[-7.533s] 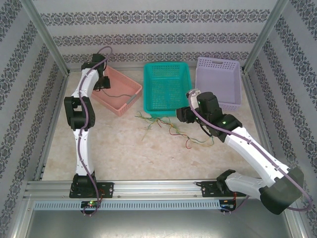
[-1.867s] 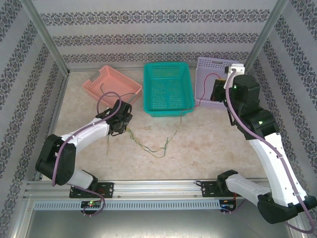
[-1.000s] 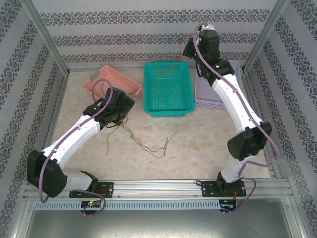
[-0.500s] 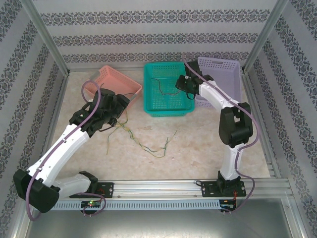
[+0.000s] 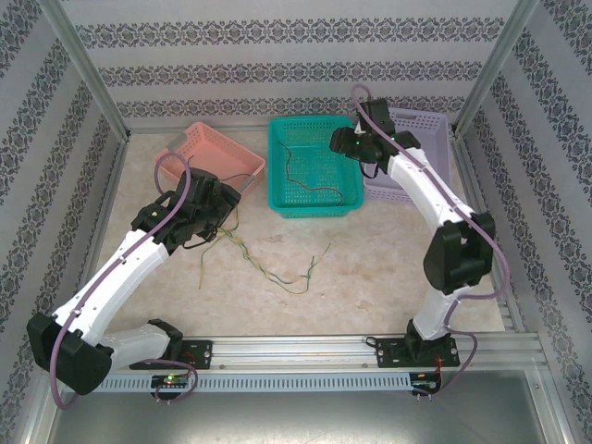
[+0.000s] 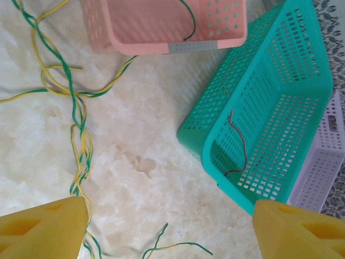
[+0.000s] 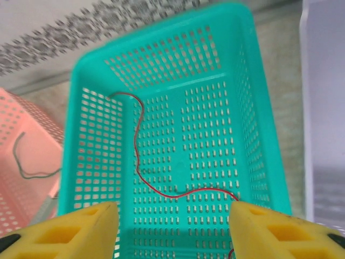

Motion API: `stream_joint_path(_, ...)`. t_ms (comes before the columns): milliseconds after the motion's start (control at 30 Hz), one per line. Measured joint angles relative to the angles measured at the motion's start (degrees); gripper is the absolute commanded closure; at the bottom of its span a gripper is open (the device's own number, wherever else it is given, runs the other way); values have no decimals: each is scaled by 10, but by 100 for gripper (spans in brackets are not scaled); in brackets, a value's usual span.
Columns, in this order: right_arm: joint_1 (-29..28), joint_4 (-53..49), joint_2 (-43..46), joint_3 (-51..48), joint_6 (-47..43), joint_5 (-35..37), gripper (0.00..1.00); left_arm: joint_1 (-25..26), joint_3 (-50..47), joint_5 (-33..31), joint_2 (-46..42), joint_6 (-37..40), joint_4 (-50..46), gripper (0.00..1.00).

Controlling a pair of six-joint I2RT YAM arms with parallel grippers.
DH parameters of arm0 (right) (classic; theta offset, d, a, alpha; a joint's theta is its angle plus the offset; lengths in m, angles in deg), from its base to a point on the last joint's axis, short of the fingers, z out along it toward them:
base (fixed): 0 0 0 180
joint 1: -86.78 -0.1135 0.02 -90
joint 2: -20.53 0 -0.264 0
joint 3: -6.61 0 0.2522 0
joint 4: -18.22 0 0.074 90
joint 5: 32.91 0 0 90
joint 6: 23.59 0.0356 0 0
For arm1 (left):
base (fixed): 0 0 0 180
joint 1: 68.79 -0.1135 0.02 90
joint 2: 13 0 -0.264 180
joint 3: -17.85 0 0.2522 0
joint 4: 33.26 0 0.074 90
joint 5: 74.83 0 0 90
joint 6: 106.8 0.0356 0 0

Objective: Untangle the cables

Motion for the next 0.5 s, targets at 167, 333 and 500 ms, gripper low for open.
stream_joint_path(167,-52,21,111,-92,-57,14,50,0,-36,0,-23,-12,-28,27)
stream_joint_path(333,-179,74,212,-290,-108,-22,52,-2,-139,27,-50,-38,-2,29)
stream_joint_path(500,-270,85,220,-401,-133,-79,52,-3,-209,79,24,-59,78,30)
